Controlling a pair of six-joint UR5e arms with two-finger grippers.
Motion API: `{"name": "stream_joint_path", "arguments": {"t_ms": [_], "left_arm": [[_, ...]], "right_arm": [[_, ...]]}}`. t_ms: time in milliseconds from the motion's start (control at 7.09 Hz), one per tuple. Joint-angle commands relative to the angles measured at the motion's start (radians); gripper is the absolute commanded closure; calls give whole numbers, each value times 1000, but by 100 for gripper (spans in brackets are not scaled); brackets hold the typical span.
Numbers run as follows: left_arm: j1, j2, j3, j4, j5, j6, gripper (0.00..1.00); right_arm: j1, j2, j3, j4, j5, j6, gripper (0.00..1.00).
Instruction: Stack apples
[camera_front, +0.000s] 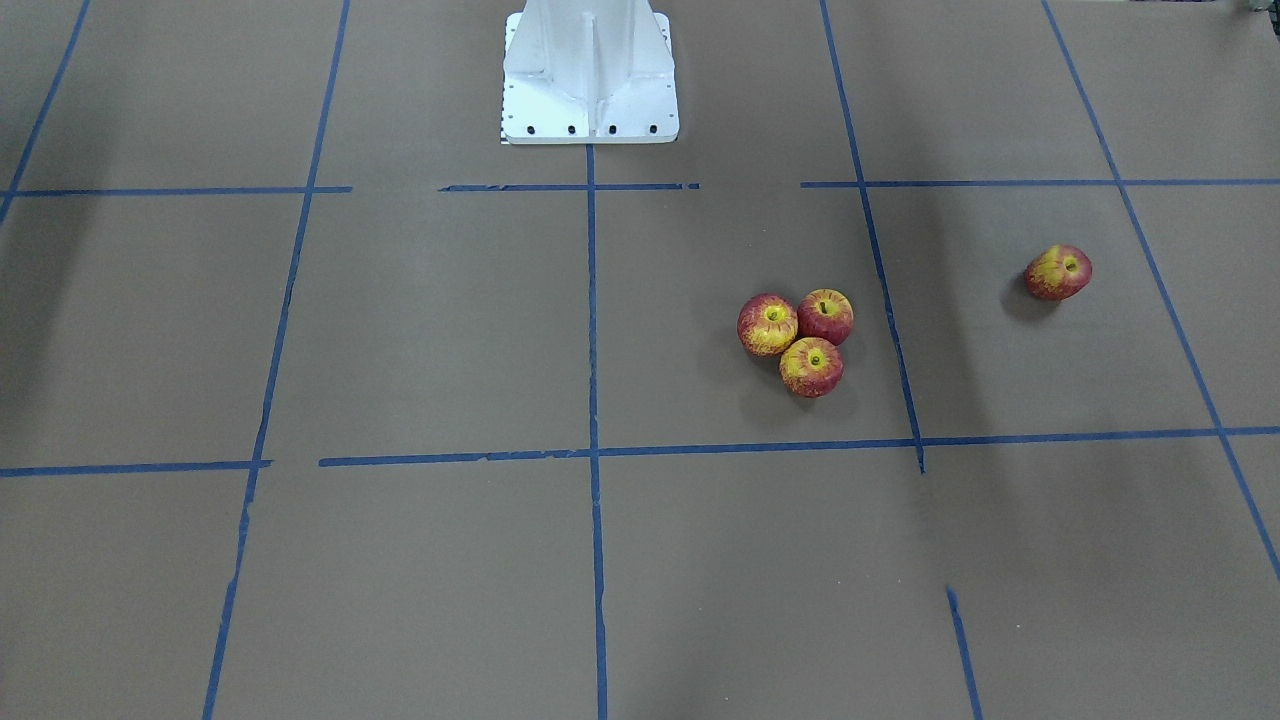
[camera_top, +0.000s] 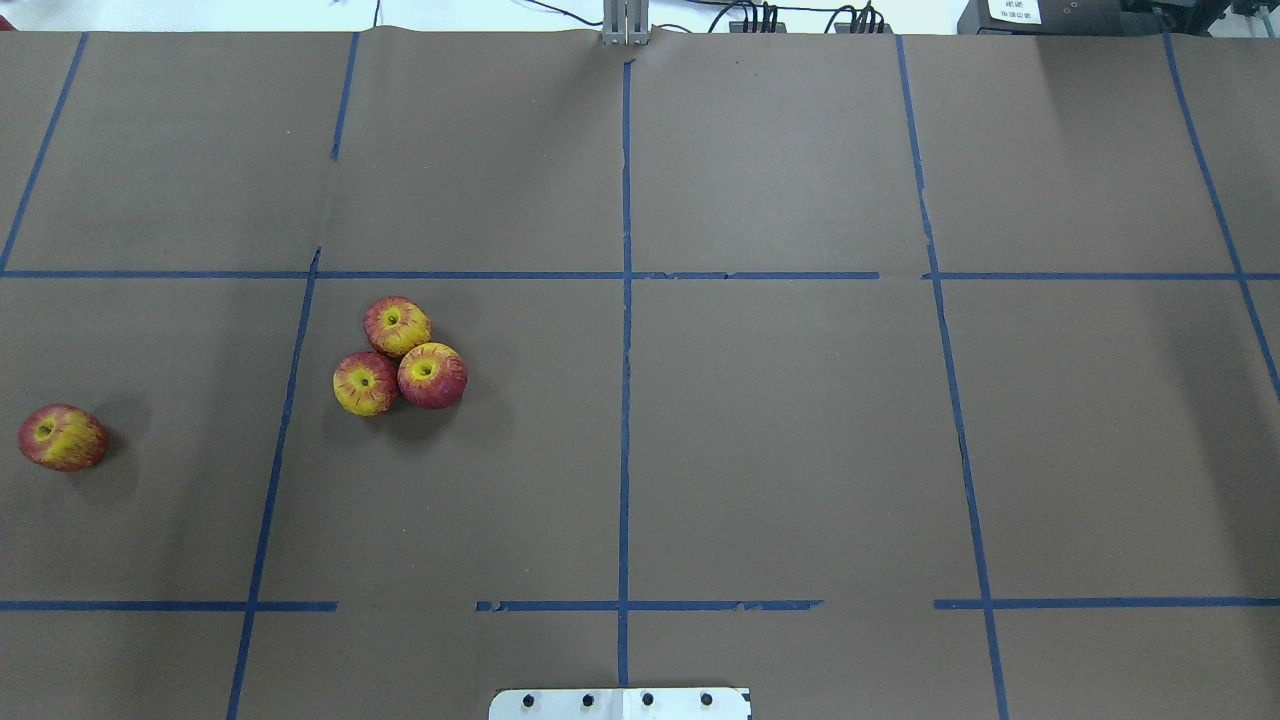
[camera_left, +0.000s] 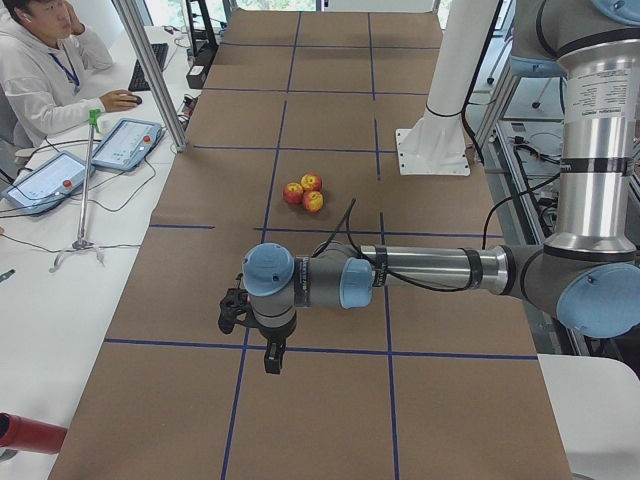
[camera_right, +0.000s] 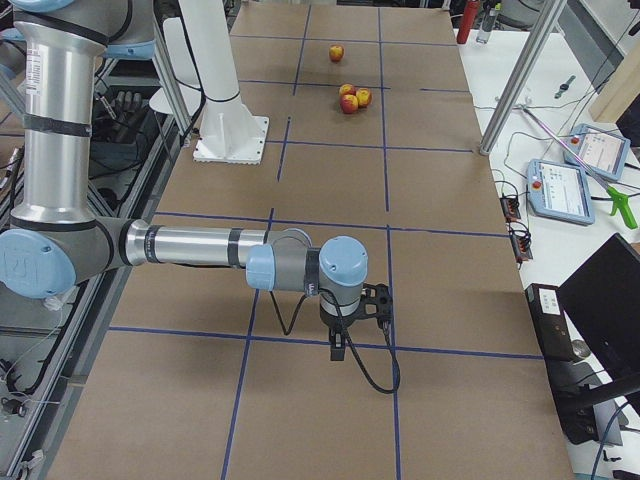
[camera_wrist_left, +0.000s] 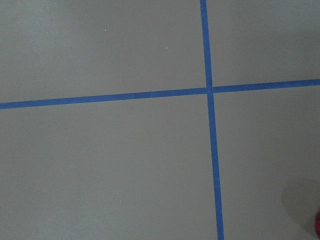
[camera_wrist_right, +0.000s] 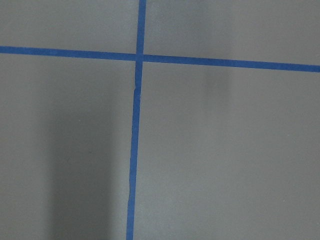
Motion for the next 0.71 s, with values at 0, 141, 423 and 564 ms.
{"name": "stream_joint_path", "arguments": {"t_ms": [0, 141, 423, 564], "left_arm": [[-1, 1, -13, 2, 1, 0, 0], [-1, 2, -40, 2, 12, 1, 0], [5, -22, -105, -8, 157, 21, 0], [5, -19, -84, 0, 152, 75, 0]], "right_arm": [[0, 0, 0, 0, 0, 0, 0], [0, 0, 0, 0, 0, 0, 0], [0, 0, 0, 0, 0, 0, 0], [0, 0, 0, 0, 0, 0, 0]]}}
